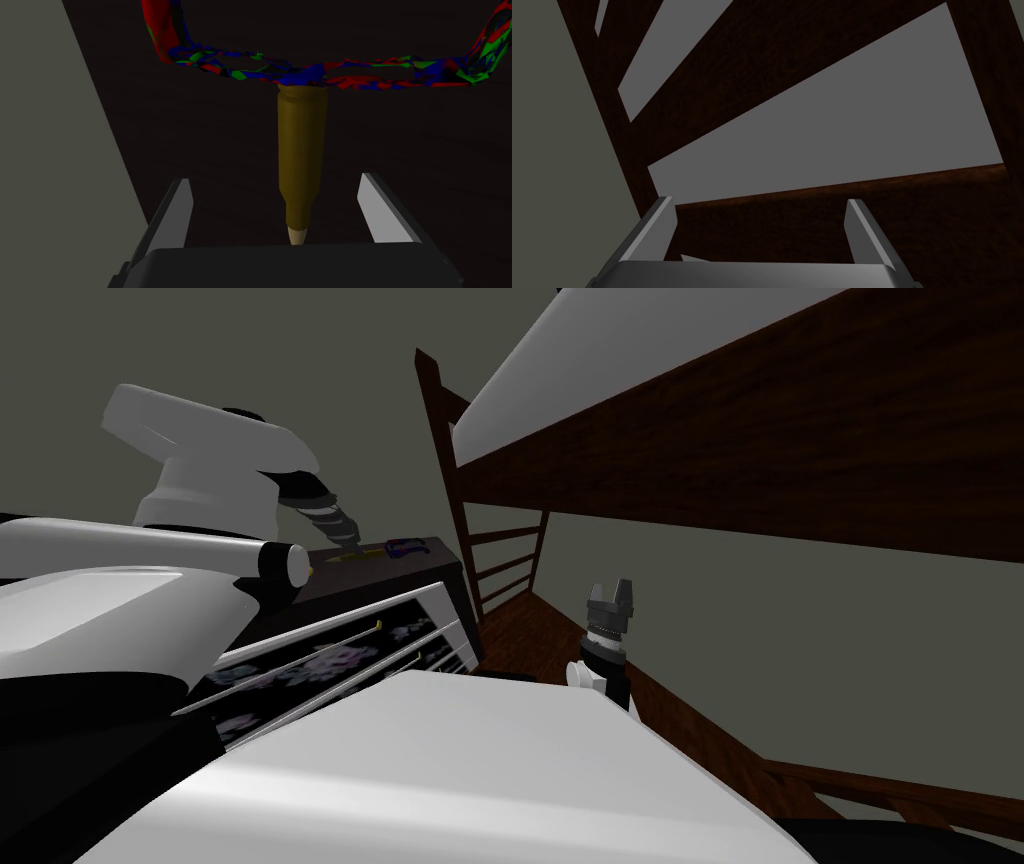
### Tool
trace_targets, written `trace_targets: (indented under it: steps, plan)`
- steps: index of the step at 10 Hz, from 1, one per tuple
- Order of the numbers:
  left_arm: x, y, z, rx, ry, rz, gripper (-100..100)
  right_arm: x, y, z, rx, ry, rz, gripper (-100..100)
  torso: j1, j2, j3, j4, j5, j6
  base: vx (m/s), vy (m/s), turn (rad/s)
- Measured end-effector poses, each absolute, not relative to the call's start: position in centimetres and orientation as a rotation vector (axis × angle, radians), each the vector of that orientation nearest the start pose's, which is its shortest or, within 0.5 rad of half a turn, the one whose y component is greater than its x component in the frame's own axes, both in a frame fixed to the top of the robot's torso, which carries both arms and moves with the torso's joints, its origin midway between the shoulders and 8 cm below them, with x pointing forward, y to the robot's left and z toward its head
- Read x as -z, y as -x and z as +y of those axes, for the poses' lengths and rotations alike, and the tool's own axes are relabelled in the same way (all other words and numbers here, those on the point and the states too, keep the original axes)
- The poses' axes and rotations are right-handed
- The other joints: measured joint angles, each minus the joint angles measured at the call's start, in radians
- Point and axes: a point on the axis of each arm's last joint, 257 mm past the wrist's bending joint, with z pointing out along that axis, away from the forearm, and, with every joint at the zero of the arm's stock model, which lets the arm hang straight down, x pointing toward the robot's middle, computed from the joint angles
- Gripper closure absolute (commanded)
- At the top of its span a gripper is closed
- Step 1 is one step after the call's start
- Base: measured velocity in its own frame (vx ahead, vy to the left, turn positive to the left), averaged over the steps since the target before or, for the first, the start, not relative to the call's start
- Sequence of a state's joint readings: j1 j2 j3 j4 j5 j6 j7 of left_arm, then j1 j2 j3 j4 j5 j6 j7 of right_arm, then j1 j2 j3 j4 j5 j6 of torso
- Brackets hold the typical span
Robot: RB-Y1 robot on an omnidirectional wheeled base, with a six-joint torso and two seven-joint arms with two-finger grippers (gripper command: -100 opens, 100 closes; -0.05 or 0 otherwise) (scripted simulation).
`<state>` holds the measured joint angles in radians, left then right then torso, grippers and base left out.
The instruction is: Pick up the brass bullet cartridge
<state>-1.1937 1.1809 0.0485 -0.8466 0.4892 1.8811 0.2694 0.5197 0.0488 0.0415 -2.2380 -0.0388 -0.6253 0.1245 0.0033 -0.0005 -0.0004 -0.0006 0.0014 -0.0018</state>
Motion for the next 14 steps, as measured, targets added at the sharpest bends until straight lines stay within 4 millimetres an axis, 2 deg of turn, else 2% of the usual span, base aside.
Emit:
trace_targets:
  steps: [5, 6, 7, 9, 10, 14]
  plan:
    - [-3.1, -41.5, 59.8, 0.186, 2.604, 1.055, -100, -2.3, -32.9, -27.7, -1.251, -0.628, 0.529, 0, -0.001, 0.001, 0.000, 0.000, 0.000, 0.000, 0.014, 0.023, -0.012]
    - [-3.0, -41.4, 59.8, 0.182, 2.608, 1.056, 0, -2.3, -32.9, -27.7, -1.251, -0.628, 0.529, 0, -0.002, 0.001, 0.001, 0.000, 0.000, 0.000, 0.000, 0.000, 0.000]
    - [-3.0, -41.4, 59.8, 0.183, 2.607, 1.056, -100, -2.3, -32.9, -27.7, -1.251, -0.628, 0.529, 0, -0.002, 0.001, 0.001, 0.000, -0.001, 0.000, -0.001, 0.004, 0.014]
    - [-1.5, -42.2, 59.9, 0.180, 2.606, 1.062, -100, -2.3, -32.9, -27.7, -1.251, -0.628, 0.529, 0, -0.002, 0.002, 0.001, 0.000, 0.000, 0.000, -0.002, 0.003, 0.009]
    - [-1.4, -42.3, 60.0, 0.182, 2.605, 1.061, 100, -2.3, -32.9, -27.7, -1.251, -0.628, 0.529, 0, -0.003, 0.002, 0.001, 0.000, -0.001, 0.000, 0.000, 0.000, 0.000]
    - [-1.5, -42.3, 60.0, 0.183, 2.604, 1.061, 100, -2.3, -32.9, -27.7, -1.251, -0.628, 0.529, 0, -0.002, 0.001, 0.001, 0.000, 0.000, 0.000, 0.000, 0.000, 0.000]
